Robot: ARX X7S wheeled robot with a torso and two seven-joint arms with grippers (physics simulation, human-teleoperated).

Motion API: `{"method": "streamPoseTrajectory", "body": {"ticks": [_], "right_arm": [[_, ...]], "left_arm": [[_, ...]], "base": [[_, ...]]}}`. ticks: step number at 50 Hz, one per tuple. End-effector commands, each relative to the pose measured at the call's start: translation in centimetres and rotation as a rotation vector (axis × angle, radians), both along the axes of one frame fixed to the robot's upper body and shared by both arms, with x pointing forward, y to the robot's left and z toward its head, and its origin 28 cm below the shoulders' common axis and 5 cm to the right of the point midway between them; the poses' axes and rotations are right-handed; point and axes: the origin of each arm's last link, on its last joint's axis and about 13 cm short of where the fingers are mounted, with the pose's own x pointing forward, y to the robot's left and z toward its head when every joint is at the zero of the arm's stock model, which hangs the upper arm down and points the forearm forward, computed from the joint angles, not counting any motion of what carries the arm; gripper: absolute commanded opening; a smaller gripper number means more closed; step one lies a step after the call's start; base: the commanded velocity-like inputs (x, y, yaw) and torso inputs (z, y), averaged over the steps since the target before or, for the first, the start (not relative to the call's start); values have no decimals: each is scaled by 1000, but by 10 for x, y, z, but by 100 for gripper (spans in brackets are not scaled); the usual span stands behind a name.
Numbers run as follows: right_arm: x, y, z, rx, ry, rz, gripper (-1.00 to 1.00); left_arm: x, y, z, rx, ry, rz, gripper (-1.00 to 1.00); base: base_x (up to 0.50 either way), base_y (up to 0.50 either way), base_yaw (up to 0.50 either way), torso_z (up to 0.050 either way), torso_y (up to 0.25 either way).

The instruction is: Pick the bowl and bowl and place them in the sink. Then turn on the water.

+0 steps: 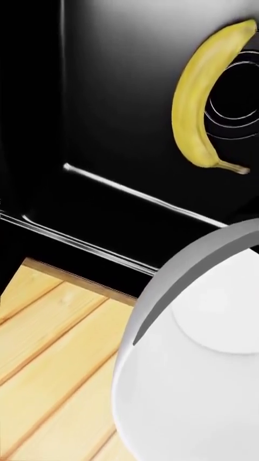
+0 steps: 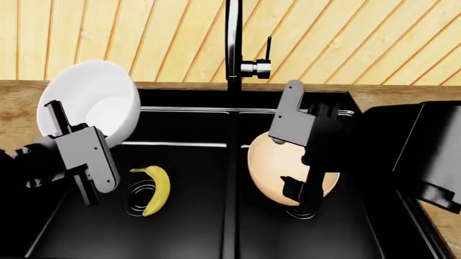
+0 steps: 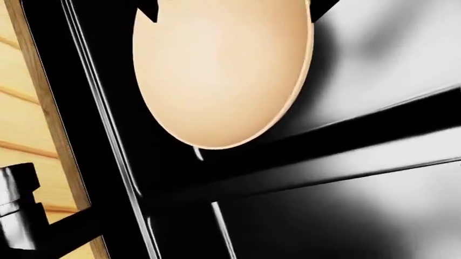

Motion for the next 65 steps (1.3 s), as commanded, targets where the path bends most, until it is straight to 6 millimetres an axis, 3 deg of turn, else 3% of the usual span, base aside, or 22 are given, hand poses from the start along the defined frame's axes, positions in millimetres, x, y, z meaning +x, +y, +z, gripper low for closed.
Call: {"method": "streamPoseTrajectory", "body": {"ticks": [1,20,43,65], "right_arm": [[-17,-12,21,86,-113,-35,100],[-29,-24,12,241,-191,-81,100],[-25,-24,2,239,-165,-86,100],[-25,-26,0,232,-153,-99,100]], "left_arm": [[-3,2,0,36,8,31,-100],[-11,5,-11,82,138,103,-100],[-5,12,-28,79,220,168,-100],[5,11,-57,85,286,167,-100]], "base": [[0,0,0,0,0],[0,0,0,0,1],[0,0,0,0,0],[0,0,0,0,1]]}}
